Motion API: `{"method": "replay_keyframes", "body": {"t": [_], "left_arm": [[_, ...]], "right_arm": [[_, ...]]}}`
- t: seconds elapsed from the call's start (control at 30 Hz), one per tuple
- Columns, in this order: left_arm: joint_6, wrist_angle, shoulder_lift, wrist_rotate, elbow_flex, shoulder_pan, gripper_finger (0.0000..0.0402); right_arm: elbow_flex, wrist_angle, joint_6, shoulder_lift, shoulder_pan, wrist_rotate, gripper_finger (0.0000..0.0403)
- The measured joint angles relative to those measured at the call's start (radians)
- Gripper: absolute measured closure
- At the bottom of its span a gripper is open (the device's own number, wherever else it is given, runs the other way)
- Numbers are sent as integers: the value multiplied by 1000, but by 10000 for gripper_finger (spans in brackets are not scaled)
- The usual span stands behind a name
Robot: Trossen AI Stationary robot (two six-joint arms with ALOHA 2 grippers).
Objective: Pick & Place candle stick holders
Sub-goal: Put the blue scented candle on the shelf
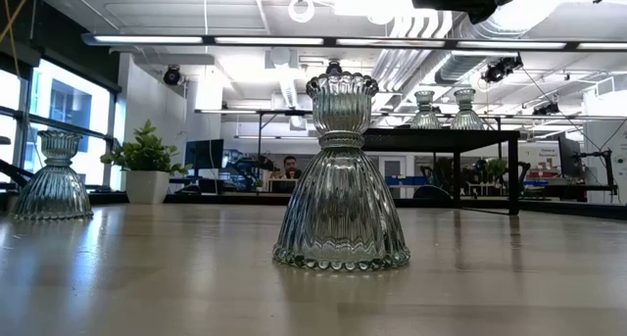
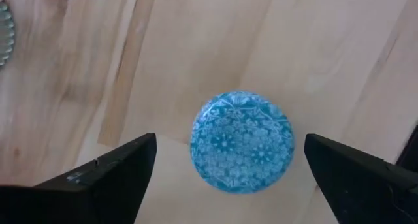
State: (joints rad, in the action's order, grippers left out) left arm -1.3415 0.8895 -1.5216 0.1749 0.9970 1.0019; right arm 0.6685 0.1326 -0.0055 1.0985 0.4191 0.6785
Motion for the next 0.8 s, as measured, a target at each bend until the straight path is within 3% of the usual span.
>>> {"method": "replay_keyframes", "body": {"t": [0.47, 0.8], "left_arm": [[29, -60, -128, -35, -2, 0, 26], [94, -60, -141, -50, -2, -27, 119]], "right_arm": [[0, 0, 0, 0, 0, 0, 401], [0, 0, -3, 0, 0, 3, 401]]}}
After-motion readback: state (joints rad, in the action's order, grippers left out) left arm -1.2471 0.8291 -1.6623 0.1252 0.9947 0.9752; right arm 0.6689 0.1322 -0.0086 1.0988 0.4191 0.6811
